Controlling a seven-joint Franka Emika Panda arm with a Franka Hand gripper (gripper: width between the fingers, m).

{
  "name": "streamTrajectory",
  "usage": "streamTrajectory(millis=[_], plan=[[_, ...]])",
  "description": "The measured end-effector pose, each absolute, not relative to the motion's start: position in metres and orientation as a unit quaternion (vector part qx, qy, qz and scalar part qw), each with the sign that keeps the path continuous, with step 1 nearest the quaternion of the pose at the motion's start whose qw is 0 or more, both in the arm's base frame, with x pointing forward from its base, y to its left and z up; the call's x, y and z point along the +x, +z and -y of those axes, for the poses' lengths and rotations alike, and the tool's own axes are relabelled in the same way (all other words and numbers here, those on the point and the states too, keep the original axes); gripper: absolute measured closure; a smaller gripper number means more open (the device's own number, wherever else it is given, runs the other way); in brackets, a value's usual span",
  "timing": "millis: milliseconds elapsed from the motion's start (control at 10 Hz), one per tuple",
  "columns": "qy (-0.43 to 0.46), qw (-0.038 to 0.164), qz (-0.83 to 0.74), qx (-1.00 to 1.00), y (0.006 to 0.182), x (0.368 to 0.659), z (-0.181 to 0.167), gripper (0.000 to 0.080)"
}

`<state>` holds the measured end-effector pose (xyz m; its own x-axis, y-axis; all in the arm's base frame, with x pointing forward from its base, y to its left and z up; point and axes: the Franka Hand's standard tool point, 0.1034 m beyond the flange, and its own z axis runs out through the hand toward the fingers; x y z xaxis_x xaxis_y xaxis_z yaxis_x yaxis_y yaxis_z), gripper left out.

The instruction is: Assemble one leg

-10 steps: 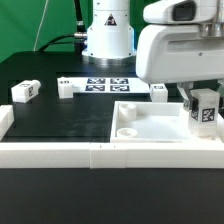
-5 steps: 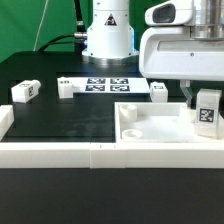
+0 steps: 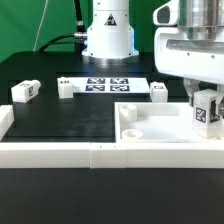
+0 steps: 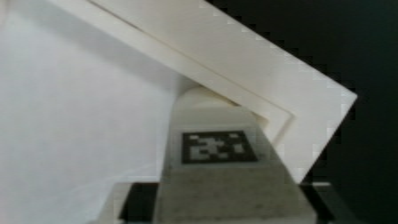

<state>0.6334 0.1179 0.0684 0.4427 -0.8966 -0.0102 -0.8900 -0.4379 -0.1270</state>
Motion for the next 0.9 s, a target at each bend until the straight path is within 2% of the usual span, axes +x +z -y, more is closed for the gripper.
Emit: streamTrajectory(millis=[200,300,400,500,700,900], plan=[[-0.026,0.059,-0.564,-0.823,0.0682,0.6331,-0.1184,0.0509],[-0.026,0.059,-0.559,-0.827,0.0683,0.6331,-0.1186,0.0406],[-0.026,0.059,-0.557,-0.828,0.0683,0.6331,-0.1186,0.0267],[-0.03,0.057,-0.511,-0.857,0.0686,0.6335,-0.1185,0.0187],[-0.029,0.051,-0.437,-0.898,0.0693,0.633,-0.1193,0.0158],[-0.034,0.043,-0.298,-0.953,0.0698,0.6332,-0.1185,0.0151]])
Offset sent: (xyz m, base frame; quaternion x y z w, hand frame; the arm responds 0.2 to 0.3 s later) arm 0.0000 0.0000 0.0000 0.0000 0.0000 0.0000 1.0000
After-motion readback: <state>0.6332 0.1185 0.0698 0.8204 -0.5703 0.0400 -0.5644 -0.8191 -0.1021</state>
